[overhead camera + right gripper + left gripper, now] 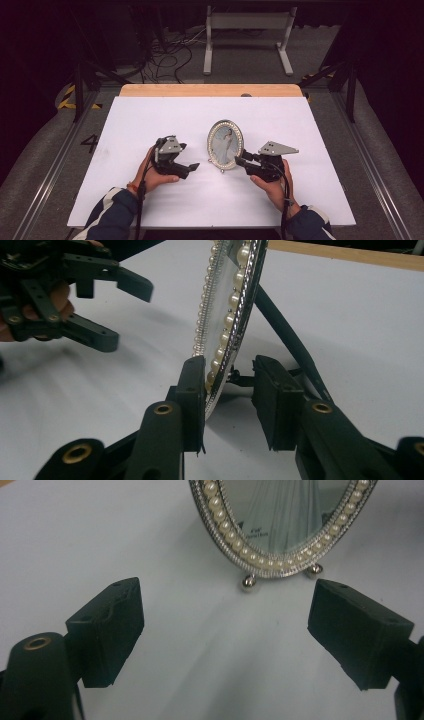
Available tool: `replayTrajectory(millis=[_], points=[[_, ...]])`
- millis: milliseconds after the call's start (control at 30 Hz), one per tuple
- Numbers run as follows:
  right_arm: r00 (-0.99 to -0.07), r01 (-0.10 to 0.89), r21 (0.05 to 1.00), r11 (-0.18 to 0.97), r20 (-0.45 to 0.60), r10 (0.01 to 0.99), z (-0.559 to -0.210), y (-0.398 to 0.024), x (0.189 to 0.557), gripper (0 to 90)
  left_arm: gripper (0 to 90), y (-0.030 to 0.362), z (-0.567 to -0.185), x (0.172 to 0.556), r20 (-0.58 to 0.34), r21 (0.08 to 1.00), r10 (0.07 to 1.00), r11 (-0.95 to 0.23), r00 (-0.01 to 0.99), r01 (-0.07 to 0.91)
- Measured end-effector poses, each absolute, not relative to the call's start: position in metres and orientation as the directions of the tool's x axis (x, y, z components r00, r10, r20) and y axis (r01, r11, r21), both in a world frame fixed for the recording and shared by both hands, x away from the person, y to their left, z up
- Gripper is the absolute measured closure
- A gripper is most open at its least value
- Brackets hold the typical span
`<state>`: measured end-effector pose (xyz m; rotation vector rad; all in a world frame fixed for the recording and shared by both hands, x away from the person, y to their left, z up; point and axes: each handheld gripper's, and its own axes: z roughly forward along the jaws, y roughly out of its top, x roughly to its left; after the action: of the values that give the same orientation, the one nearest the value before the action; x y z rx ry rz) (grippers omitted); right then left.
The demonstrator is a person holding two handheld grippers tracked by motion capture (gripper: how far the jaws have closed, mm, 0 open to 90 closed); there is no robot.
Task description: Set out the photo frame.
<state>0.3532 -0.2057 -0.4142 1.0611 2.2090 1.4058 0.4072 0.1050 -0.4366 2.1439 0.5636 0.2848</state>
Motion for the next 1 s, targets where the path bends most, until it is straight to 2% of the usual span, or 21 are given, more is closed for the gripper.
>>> replayTrajectory(millis=[100, 167, 267, 433, 600, 767, 867, 1000], points=[[-0.671, 0.41, 0.88, 0.239, 0.113, 0.733, -0.413, -0.206, 0.351, 69.1, 15.4, 0.095, -0.437, 0.414, 0.003, 0.809, 0.48, -0.517, 0.877, 0.28], [-0.674, 0.396, 0.886, 0.243, 0.1, 0.731, -0.412, -0.206, 0.347, 74.8, 15.7, 0.084, -0.437, 0.421, -0.004, 0.815, 0.474, -0.509, 0.881, 0.278], [-0.669, 0.372, 0.896, 0.243, 0.078, 0.739, -0.407, -0.21, 0.341, 78.9, 16.1, 0.077, -0.437, 0.429, -0.025, 0.828, 0.485, -0.481, 0.874, 0.29], [-0.664, 0.362, 0.904, 0.228, 0.079, 0.744, -0.404, -0.213, 0.337, 81.8, 19.6, 0.071, -0.435, 0.442, -0.056, 0.841, 0.477, -0.451, 0.877, 0.299], [-0.656, 0.359, 0.904, 0.231, 0.068, 0.752, -0.405, -0.211, 0.337, 83.2, 28.1, 0.068, -0.434, 0.448, -0.032, 0.842, 0.464, -0.465, 0.885, 0.274], [-0.656, 0.36, 0.904, 0.229, 0.071, 0.752, -0.405, -0.21, 0.337, 84.4, 32.6, 0.067, -0.437, 0.45, -0.081, 0.846, 0.419, -0.451, 0.904, 0.284], [-0.65, 0.359, 0.905, 0.229, 0.066, 0.757, -0.405, -0.209, 0.337, 85.6, 41.0, 0.066, -0.437, 0.449, -0.074, 0.838, 0.384, -0.476, 0.92, 0.266], [-0.644, 0.357, 0.906, 0.228, 0.062, 0.762, -0.405, -0.208, 0.337, 85.8, 45.2, 0.068, -0.436, 0.447, -0.071, 0.833, 0.397, -0.481, 0.915, 0.273]])
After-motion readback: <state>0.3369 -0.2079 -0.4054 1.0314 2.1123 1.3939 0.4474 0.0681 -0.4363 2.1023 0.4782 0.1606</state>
